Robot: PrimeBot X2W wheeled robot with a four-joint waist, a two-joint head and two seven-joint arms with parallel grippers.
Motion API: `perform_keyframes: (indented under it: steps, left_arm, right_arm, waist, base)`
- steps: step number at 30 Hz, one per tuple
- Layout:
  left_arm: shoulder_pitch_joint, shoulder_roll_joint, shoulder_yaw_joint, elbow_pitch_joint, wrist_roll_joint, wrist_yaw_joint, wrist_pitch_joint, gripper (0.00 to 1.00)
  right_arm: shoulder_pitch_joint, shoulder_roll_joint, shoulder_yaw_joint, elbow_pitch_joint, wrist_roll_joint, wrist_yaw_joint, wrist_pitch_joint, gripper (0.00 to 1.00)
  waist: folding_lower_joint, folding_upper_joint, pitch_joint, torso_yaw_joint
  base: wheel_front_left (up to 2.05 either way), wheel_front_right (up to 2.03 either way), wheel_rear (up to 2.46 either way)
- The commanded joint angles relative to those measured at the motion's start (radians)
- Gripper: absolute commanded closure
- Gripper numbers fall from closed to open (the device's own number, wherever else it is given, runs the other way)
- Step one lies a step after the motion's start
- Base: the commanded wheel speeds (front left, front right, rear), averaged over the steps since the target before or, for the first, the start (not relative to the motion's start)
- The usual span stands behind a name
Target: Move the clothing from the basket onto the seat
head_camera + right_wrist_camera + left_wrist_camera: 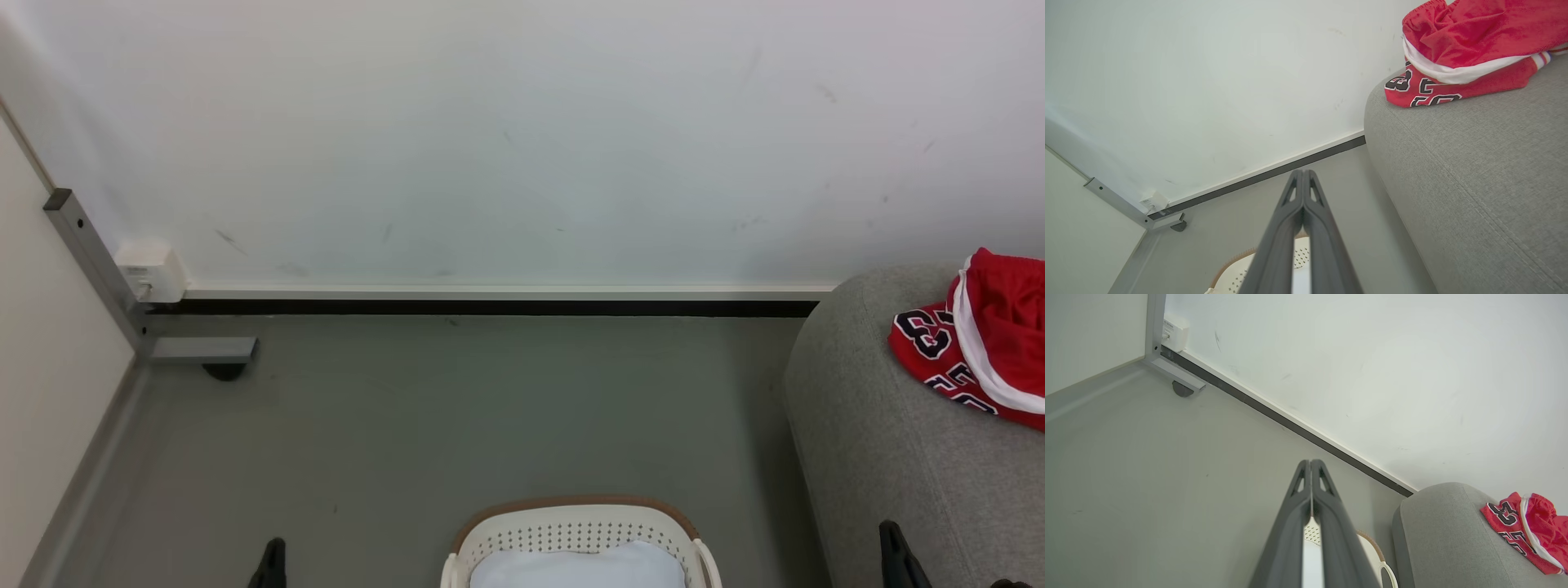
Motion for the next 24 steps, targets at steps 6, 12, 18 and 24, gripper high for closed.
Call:
perform_keyframes:
  steps: [6, 12, 18, 24]
  left_arm:
    - [-0.039, -0.001, 0.022, -0.021, -0.108, -0.010, 0.027, 1.00]
    - [-0.050, -0.007, 0.034, -0.025, -0.188, -0.014, 0.049, 1.00]
    - [-0.062, -0.012, 0.046, -0.029, -0.262, -0.019, 0.071, 1.00]
    - [-0.073, -0.017, 0.057, -0.032, -0.332, -0.024, 0.091, 1.00]
  right_arm:
    - [-0.045, -0.008, -0.016, -0.025, 0.119, -0.001, 0.029, 1.00]
    - [-0.056, -0.010, -0.023, -0.030, 0.206, -0.001, 0.052, 1.00]
    - [-0.065, -0.011, -0.031, -0.034, 0.288, -0.001, 0.073, 1.00]
    - [-0.075, -0.012, -0.039, -0.039, 0.366, -0.001, 0.094, 1.00]
  waist:
    - [0.0000, 0.0000, 0.004, 0.002]
    - [0.0000, 0.0000, 0.007, 0.003]
    - [0.0000, 0.0000, 0.010, 0.005]
    - [0.0000, 0.0000, 0.014, 0.006]
  base:
    - [0.00, 0.00, 0.00]
    - [0.00, 0.00, 0.00]
    - [0.00, 0.00, 0.00]
    - [0.00, 0.00, 0.00]
